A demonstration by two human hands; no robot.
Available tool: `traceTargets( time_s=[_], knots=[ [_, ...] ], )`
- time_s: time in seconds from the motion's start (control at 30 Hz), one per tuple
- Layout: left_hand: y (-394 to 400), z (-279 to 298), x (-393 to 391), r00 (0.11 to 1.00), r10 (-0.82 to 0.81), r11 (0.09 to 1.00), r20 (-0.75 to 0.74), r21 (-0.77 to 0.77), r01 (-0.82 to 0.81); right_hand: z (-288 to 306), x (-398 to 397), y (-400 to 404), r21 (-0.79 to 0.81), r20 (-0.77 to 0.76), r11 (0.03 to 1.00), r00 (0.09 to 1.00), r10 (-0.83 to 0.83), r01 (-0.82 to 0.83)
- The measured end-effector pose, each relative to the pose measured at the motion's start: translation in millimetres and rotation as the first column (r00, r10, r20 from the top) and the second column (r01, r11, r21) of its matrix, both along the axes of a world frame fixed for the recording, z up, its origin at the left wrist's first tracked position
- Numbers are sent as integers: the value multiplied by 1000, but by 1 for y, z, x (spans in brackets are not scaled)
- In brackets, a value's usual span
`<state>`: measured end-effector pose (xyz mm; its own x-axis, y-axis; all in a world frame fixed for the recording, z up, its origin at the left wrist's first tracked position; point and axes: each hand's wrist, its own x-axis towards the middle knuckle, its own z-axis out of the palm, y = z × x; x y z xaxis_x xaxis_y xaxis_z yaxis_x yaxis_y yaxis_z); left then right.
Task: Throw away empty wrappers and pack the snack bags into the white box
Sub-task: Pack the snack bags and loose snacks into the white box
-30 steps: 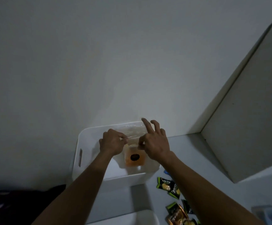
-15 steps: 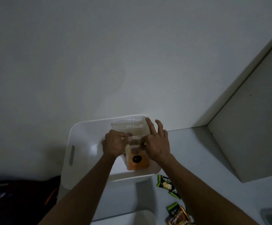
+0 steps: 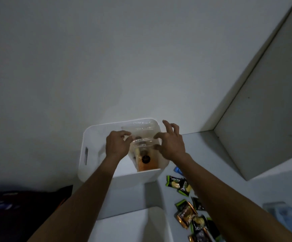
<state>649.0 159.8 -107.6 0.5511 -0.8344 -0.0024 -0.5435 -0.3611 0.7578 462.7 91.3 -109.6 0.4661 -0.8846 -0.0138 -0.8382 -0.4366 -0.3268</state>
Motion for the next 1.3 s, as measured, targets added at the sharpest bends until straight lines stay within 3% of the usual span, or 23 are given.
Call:
traceTargets(
  time_s=[0.3,0.6,1.03,1.13,1.3],
  knots=[
    [39,45,-60,998,-55,991,-34,-127,50,43,-74,53,34,233,993,965,-119,115],
    [69,33,-191,967,-212,966,-142,-180,186,51,-231,111,147,349,954,889,-297,261],
    [99,-65,-488,954,-236,967,-187,-143,211,-76,-524,127,260,342,856,787,-514,446],
    [108,-93,-551,957,-253,960,-142,-156,231,-104,-562,127,307,290,848,806,-516,432],
    [105,-121,-614,960,-251,966,-123,28,257,-128,-580,127,397,349,859,812,-468,325]
  ],
)
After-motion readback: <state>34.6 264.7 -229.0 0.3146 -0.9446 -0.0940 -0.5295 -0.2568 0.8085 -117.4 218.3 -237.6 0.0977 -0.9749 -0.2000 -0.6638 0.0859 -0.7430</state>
